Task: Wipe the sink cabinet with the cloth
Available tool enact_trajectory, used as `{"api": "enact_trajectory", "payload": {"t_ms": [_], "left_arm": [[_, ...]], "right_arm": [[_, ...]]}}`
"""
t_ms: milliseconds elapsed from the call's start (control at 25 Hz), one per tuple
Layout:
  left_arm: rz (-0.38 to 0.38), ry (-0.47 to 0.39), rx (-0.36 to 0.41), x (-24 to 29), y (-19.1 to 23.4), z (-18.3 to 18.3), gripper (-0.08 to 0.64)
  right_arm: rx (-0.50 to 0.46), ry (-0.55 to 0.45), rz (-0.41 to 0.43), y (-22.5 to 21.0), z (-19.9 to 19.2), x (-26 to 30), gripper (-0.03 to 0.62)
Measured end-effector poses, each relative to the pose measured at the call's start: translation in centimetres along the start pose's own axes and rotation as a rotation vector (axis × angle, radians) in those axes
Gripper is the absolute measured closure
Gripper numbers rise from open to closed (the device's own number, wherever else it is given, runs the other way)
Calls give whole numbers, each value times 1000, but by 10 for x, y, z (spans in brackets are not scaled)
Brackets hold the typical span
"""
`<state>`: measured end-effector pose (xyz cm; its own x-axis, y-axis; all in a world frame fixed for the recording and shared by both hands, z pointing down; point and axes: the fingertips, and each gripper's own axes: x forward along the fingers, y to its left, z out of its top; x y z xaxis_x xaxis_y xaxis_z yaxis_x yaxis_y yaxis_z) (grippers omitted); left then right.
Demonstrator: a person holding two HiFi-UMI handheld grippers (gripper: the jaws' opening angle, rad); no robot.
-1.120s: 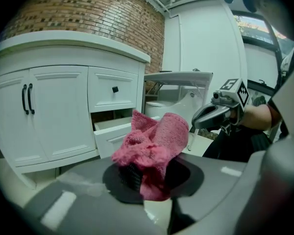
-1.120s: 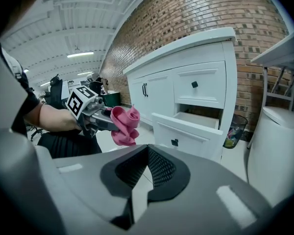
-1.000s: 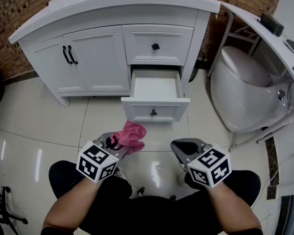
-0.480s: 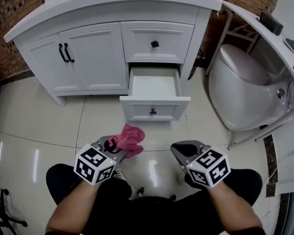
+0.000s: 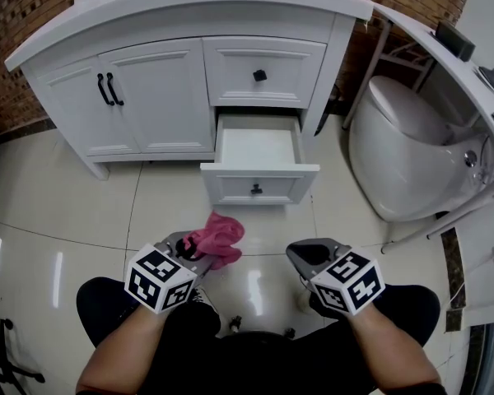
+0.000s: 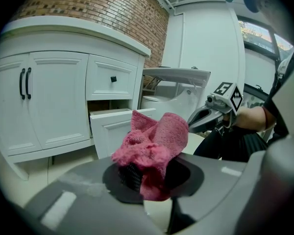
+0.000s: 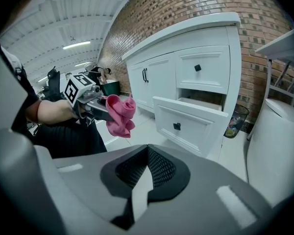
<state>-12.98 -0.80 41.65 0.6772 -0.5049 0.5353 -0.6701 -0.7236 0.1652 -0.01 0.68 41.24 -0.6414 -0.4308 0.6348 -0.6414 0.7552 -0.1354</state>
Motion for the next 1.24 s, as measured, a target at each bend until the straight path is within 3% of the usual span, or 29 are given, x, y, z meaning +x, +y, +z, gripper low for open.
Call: {"api": "enact_trajectory", "payload": {"t_ms": [1240], "left_arm": [[-14, -18, 9, 4, -3, 8, 468]], "right_arm": [[-28, 15, 4, 3, 1, 1, 586]]}}
